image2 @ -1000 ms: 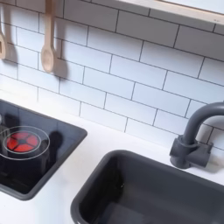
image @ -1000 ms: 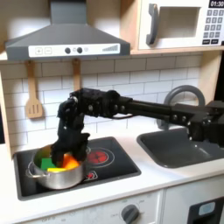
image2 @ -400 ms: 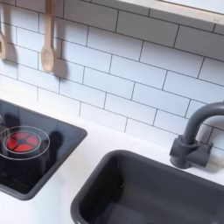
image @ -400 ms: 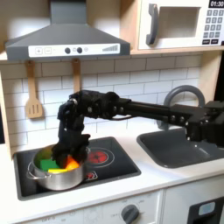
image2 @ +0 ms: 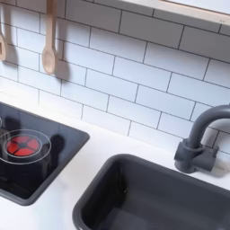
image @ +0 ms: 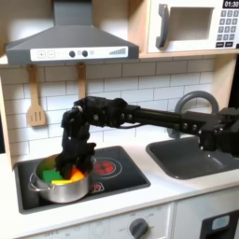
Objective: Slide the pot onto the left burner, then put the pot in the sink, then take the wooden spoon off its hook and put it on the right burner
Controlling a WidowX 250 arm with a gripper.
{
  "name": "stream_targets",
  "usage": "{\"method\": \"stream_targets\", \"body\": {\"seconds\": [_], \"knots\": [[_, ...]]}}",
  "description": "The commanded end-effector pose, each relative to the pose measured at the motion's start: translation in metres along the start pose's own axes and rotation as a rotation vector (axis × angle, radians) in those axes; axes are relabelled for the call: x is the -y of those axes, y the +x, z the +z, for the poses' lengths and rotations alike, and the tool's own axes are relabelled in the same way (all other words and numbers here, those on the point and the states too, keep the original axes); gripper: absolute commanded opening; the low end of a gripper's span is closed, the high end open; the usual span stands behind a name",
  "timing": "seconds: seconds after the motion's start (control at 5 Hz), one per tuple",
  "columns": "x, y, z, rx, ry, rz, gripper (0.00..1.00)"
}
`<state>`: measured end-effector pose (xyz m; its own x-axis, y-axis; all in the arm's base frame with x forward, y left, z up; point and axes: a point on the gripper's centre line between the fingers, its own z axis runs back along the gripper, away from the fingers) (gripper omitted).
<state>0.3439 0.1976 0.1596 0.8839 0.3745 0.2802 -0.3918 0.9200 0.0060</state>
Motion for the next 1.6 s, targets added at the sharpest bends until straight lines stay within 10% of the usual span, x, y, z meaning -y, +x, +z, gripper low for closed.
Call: {"method": "stream_targets", "body": {"seconds": [0.0,1.0,1.2,1.4], "knots": [[0.0,0.004,0.01,0.037,-0.01,0.007,0.0],[0.002,0.006,0.019,0.052,-0.038,0.025,0.0],[0.003,0.005,0.014,0.024,-0.028,-0.008,0.92],[-0.001,0.014,0.02,0.004,-0.019,-0.142,1.0]]}}
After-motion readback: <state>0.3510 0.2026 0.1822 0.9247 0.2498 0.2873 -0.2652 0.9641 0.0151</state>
